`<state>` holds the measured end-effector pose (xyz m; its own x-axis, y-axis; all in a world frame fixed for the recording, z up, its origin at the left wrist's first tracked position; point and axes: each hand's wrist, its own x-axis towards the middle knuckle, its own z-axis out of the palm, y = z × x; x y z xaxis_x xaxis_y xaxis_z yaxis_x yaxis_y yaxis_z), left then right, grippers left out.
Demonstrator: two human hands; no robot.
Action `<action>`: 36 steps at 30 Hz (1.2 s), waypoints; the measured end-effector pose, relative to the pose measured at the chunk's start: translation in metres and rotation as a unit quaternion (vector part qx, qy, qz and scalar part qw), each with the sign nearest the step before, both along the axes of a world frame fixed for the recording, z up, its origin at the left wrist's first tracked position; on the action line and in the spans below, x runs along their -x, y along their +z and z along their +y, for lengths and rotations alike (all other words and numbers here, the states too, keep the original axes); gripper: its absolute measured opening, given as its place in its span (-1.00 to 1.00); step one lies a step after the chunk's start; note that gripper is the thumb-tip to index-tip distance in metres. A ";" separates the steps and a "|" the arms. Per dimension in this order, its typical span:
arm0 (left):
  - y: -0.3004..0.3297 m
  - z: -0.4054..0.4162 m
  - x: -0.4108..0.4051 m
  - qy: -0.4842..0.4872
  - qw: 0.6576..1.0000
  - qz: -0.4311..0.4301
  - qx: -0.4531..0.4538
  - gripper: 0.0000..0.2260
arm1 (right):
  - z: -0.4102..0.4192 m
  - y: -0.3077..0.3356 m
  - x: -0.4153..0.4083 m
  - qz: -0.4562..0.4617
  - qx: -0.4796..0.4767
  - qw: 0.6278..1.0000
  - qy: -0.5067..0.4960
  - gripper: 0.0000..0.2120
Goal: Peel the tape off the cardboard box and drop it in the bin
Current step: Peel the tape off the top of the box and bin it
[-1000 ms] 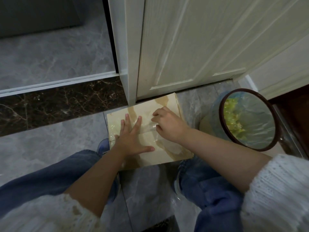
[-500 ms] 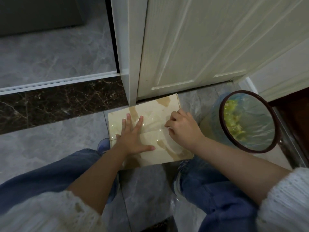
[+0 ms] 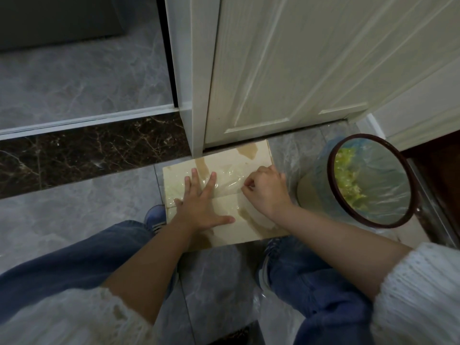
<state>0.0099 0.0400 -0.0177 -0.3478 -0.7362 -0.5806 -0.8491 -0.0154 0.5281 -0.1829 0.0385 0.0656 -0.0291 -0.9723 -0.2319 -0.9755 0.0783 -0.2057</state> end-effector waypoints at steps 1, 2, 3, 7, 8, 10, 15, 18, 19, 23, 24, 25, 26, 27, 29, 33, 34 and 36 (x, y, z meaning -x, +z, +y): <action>0.000 0.000 0.001 -0.001 1.000 -0.001 0.003 0.20 | -0.001 -0.001 0.000 -0.005 0.000 1.000 -0.017 -0.83; 0.000 0.001 0.003 -0.001 1.000 -0.001 0.004 0.20 | -0.002 -0.003 0.000 -0.008 0.002 0.999 -0.035 -0.83; 0.001 0.001 0.004 -0.003 1.000 -0.002 0.005 0.19 | -0.002 -0.005 -0.001 -0.008 0.005 0.999 -0.053 -0.83; 0.002 0.004 0.006 -0.008 1.000 -0.011 0.011 0.14 | -0.006 -0.012 -0.006 -0.005 0.010 0.993 -0.118 -0.81; 0.001 0.005 0.007 -0.010 1.000 -0.016 0.013 0.13 | -0.006 -0.013 -0.007 -0.003 0.010 0.992 -0.129 -0.81; -0.001 0.006 0.007 -0.012 0.999 -0.023 0.021 0.12 | -0.008 -0.016 -0.007 0.007 0.010 0.990 -0.142 -0.83; -0.005 0.010 0.002 -0.012 0.999 -0.031 0.043 0.11 | -0.010 -0.019 -0.003 0.008 0.008 0.989 -0.151 -0.89; -0.007 0.012 -0.010 -0.040 0.993 -0.071 0.088 0.05 | -0.011 -0.020 0.001 -0.016 0.000 0.986 -0.169 -0.91; -0.006 0.012 -0.013 -0.053 0.990 -0.082 0.099 0.03 | -0.011 -0.021 0.003 -0.030 -0.002 0.984 -0.176 -0.90; -0.004 0.016 -0.017 -0.057 0.988 -0.103 0.099 0.01 | -0.010 -0.024 0.008 -0.052 0.005 0.986 -0.158 -0.92; -0.006 0.019 -0.017 -0.044 0.989 -0.102 0.099 0.02 | -0.010 -0.024 0.008 -0.047 0.007 0.988 -0.146 -0.92; -0.008 0.021 -0.017 -0.026 0.989 -0.103 0.103 0.04 | -0.010 -0.025 0.008 -0.040 0.007 0.990 -0.138 -0.90; -0.012 0.022 -0.018 -0.006 0.989 -0.105 0.107 0.07 | -0.010 -0.026 0.007 -0.035 0.007 0.990 -0.136 -0.89; -0.015 0.022 -0.020 0.009 0.988 -0.105 0.109 0.10 | -0.011 -0.027 0.007 -0.031 0.006 0.990 -0.137 -0.88; -0.019 0.023 -0.024 0.020 0.990 -0.089 0.106 0.10 | -0.011 -0.030 0.007 -0.030 -0.002 0.990 -0.140 -0.88; -0.027 0.025 -0.031 0.028 0.988 -0.062 0.137 -0.01 | -0.015 -0.038 0.016 -0.060 -0.018 0.985 -0.162 -0.91; -0.029 0.025 -0.031 0.021 0.988 -0.060 0.141 -0.02 | -0.017 -0.041 0.019 -0.067 -0.025 0.983 -0.172 -0.91; -0.032 0.024 -0.030 0.006 0.989 -0.062 0.136 -0.04 | -0.018 -0.047 0.024 -0.085 -0.038 0.977 -0.193 -0.92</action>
